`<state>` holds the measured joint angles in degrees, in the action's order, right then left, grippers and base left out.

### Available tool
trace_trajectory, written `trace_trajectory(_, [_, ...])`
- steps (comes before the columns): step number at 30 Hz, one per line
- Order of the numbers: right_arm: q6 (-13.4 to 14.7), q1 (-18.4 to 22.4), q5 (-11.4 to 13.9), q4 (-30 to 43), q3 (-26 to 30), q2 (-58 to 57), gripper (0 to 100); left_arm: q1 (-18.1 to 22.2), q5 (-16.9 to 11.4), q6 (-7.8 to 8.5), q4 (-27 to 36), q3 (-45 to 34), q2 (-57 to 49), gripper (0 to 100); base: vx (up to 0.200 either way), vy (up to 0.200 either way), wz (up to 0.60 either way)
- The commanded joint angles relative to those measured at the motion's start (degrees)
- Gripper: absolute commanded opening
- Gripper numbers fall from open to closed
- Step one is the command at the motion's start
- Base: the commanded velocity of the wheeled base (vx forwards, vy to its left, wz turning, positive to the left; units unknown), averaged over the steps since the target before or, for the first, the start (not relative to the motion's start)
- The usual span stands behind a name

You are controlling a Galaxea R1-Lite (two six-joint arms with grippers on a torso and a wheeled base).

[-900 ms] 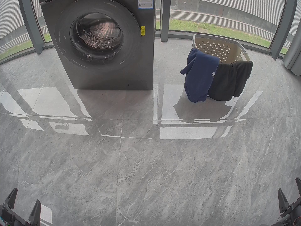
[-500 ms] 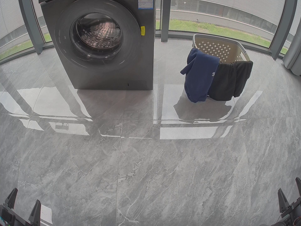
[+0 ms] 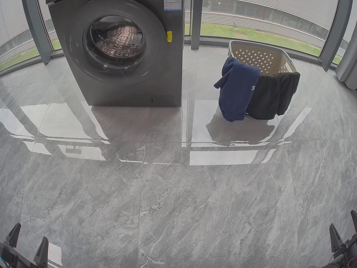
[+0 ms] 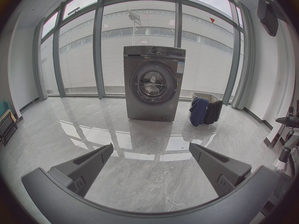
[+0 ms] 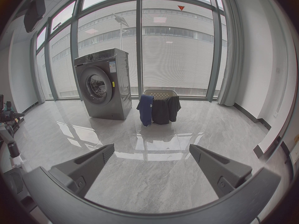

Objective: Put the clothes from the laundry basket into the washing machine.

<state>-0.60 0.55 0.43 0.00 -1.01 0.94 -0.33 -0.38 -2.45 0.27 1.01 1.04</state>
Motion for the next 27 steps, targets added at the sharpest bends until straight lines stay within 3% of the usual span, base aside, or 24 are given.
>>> trace_trajectory(1, [0.0,0.0,0.0,0.0,1.0,-0.9,100,0.0,0.0,-0.1,0.0,-0.9,-1.0,100,0.2,0.0,0.0])
trace_trajectory(17, [0.0,0.0,0.0,0.0,1.0,-0.9,100,0.0,0.1,-0.19,0.0,-0.9,-1.0,100,0.2,0.0,0.0])
trace_trajectory(27, [0.0,0.0,0.0,0.0,1.0,-0.9,100,0.0,0.1,-0.27,0.0,-0.9,-1.0,100,0.0,0.0,0.0])
